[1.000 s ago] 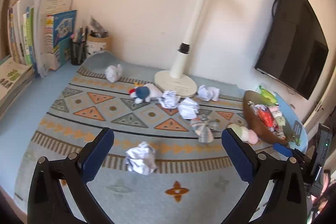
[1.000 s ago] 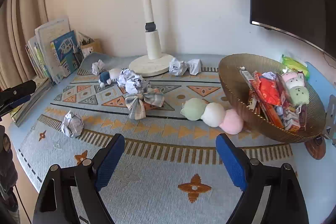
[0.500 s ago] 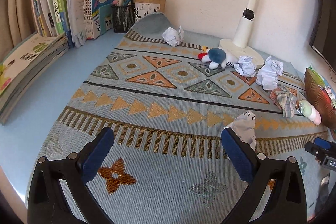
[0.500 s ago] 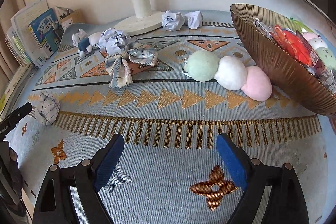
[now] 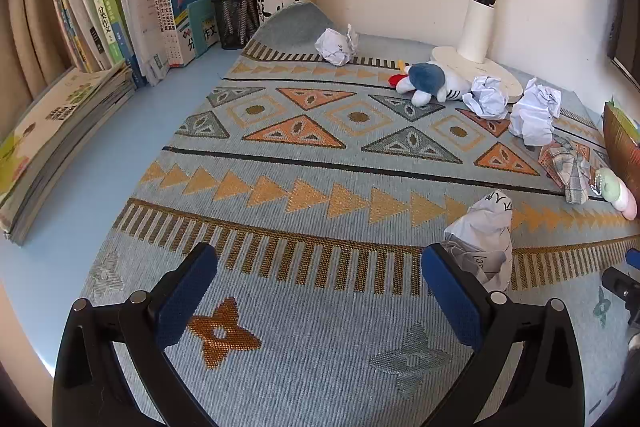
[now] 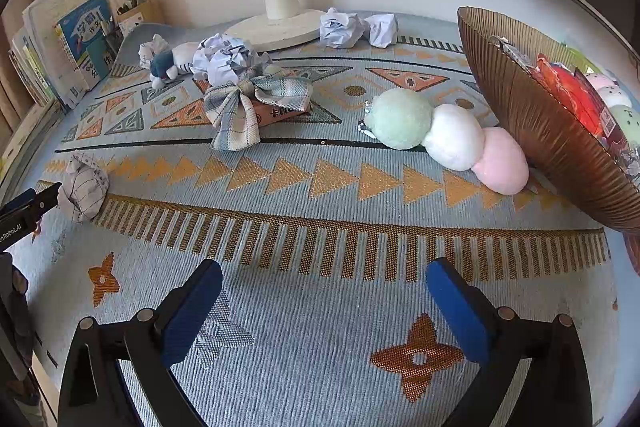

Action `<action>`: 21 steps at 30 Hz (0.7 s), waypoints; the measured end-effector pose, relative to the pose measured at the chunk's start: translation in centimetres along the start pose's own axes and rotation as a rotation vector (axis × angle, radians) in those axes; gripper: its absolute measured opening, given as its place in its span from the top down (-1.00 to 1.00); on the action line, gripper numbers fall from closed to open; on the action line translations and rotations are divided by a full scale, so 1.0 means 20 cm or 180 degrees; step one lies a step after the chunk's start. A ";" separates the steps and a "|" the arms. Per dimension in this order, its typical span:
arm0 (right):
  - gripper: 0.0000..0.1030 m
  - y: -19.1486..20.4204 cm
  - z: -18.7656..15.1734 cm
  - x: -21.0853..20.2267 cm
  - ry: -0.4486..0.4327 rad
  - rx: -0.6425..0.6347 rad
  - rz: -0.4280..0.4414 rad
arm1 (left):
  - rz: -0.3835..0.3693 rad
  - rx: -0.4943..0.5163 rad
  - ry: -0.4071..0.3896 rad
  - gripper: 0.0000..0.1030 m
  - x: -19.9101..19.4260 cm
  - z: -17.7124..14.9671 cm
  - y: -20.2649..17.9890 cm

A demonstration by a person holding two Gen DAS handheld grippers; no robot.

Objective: Organize objects
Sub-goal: 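Move both tools back toward the crumpled paper balls on the rug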

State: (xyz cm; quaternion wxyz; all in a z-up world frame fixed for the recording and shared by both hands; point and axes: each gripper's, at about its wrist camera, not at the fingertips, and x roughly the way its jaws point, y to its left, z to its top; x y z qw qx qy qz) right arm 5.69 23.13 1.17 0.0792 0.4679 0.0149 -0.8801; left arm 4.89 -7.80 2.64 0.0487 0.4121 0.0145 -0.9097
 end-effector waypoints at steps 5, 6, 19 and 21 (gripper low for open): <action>-1.00 0.00 0.00 0.00 0.0004 -0.0005 -0.0012 | -0.0020 0.0025 0.0021 -0.98 0.01 0.00 -0.01; -1.00 0.00 0.00 0.00 0.0002 -0.0005 -0.0013 | -0.0026 0.0019 0.0010 -0.98 0.00 0.00 0.00; -1.00 -0.01 0.03 0.00 0.0070 0.0146 0.0082 | -0.0564 0.0211 -0.0118 -0.98 -0.07 -0.01 -0.03; -0.99 -0.01 0.10 -0.02 0.0097 0.0226 0.0431 | -0.0889 0.0169 0.0061 -0.98 -0.05 0.02 -0.04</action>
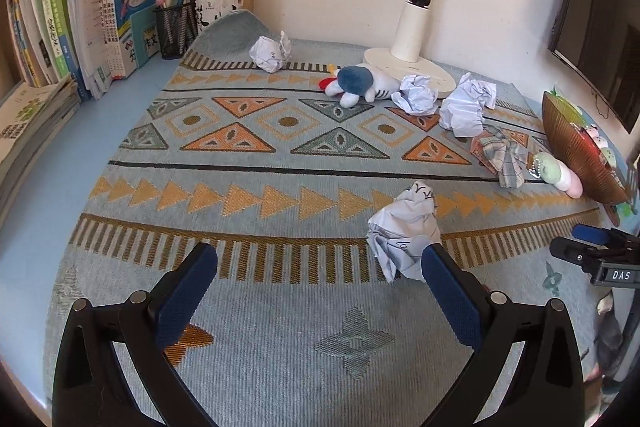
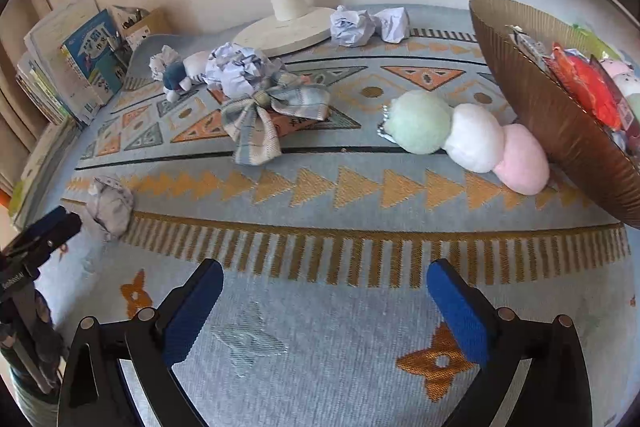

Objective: Organize objects
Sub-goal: 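Move both tools back toward the crumpled paper balls on the rug, then grasp a crumpled paper ball with the right tool while the left grasps another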

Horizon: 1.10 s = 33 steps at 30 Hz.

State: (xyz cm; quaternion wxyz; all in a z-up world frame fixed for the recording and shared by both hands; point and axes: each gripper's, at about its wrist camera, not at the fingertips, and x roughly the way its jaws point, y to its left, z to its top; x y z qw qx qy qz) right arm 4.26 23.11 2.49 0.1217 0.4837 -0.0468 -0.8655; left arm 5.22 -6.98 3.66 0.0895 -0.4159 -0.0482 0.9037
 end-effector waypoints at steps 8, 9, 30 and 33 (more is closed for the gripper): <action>-0.68 0.25 0.46 0.09 -0.0337 -0.0523 -0.0121 | -0.0186 0.0307 0.0205 -0.98 0.15 0.09 -0.17; -0.65 0.28 0.50 0.14 -0.0316 -0.0575 -0.0127 | -0.0154 0.0362 0.0226 -0.98 0.17 0.09 -0.19; 0.04 0.39 0.36 -0.03 -0.0783 -0.0796 0.0092 | -0.0248 0.0403 0.0017 0.28 0.14 0.04 -0.18; 0.03 0.29 0.18 -0.13 -0.0723 -0.0813 0.0012 | -0.0196 0.0399 0.0040 0.28 0.15 0.04 -0.18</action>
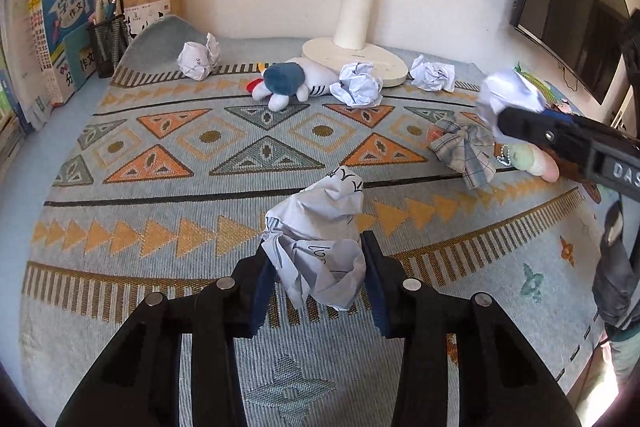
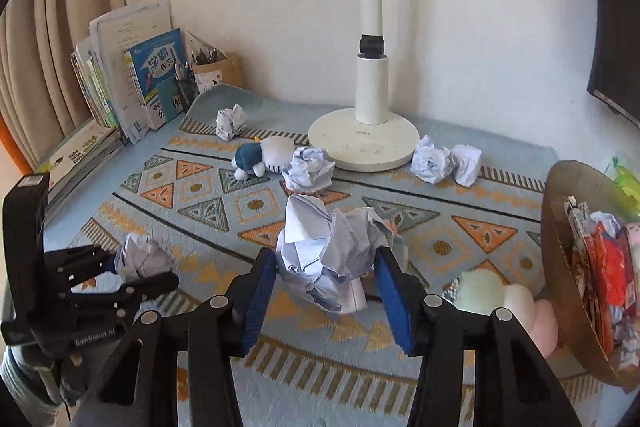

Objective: Organize objects
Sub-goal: 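Grasp a crumpled paper ball with the right tool while the left grasps another, then carry both paper balls into the brown bowl and open both tools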

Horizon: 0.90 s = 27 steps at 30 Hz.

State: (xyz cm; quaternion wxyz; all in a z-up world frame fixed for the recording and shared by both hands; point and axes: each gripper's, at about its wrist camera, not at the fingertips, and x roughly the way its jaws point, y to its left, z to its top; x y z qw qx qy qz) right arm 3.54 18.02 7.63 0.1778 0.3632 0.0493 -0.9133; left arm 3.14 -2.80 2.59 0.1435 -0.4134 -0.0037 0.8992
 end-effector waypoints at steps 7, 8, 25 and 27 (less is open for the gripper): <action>0.03 -0.28 -0.37 -0.30 0.0176 0.0320 -0.0297 | 0.0241 0.0303 0.0074 0.28 0.03 0.01 -0.13; 0.03 -0.33 -0.39 -0.35 0.0142 0.0369 -0.0363 | 0.0124 0.0316 0.0092 0.28 0.03 0.04 -0.18; -0.02 -1.34 0.21 -0.34 -0.0191 0.1765 -0.0666 | -0.1139 0.0694 0.0070 0.28 0.29 0.64 -1.37; -0.34 -1.38 0.26 -0.27 -0.0181 0.1692 -0.0673 | -0.1117 0.0745 0.0045 0.22 0.33 0.65 -1.43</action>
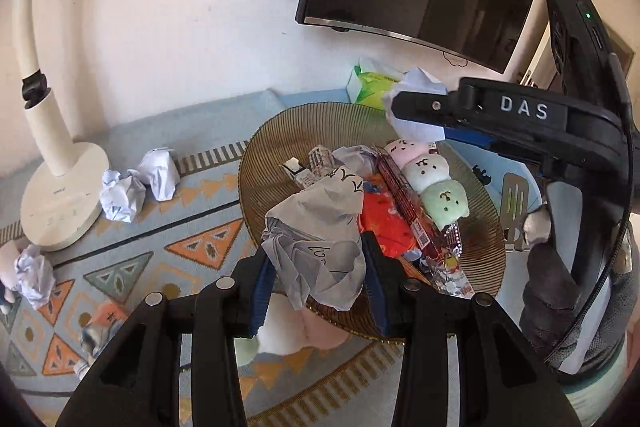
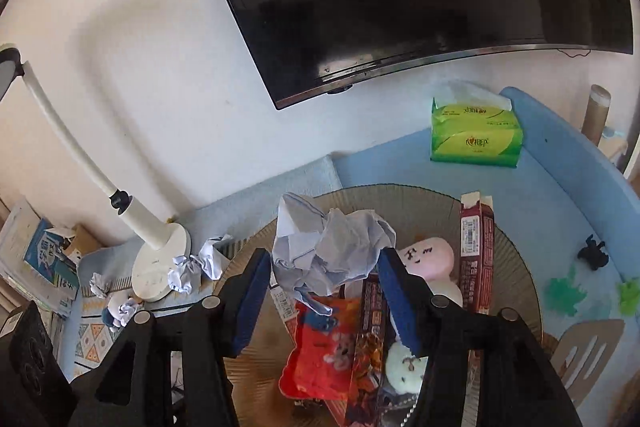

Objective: Organize objects
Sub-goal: 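Carry both paper balls into the brown bowl and open both tools, then move both tools back over the rug toward the lamp base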

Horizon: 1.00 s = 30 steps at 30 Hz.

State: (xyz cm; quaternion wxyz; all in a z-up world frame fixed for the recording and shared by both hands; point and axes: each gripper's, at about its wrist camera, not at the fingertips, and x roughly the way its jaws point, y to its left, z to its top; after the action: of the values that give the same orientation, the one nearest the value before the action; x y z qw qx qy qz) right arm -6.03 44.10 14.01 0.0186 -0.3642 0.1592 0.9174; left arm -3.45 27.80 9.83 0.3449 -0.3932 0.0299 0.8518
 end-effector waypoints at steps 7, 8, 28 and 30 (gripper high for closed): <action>-0.51 -0.09 -0.06 -0.06 -0.0133 0.0118 0.0195 | -0.0082 -0.0078 0.0055 -0.40 0.01 0.01 0.04; -0.51 -0.09 -0.09 -0.09 -0.0136 0.0138 0.0257 | -0.0053 -0.0045 0.0015 -0.41 -0.03 -0.01 0.05; -0.67 0.65 -0.97 -0.13 0.0240 -0.0960 0.0423 | 0.1771 -0.0873 -0.0429 -0.97 -0.94 -0.84 0.92; -0.67 0.71 -1.04 -0.06 0.0247 -0.1186 0.0081 | 0.2051 -0.0902 -0.0361 -0.97 -0.92 -0.91 1.02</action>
State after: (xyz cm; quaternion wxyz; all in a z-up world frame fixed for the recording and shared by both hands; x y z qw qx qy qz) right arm 6.48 24.40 4.42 -0.0669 -0.3944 -0.0083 0.9165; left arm 4.27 -3.90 5.58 0.0018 -0.3596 0.0148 0.9330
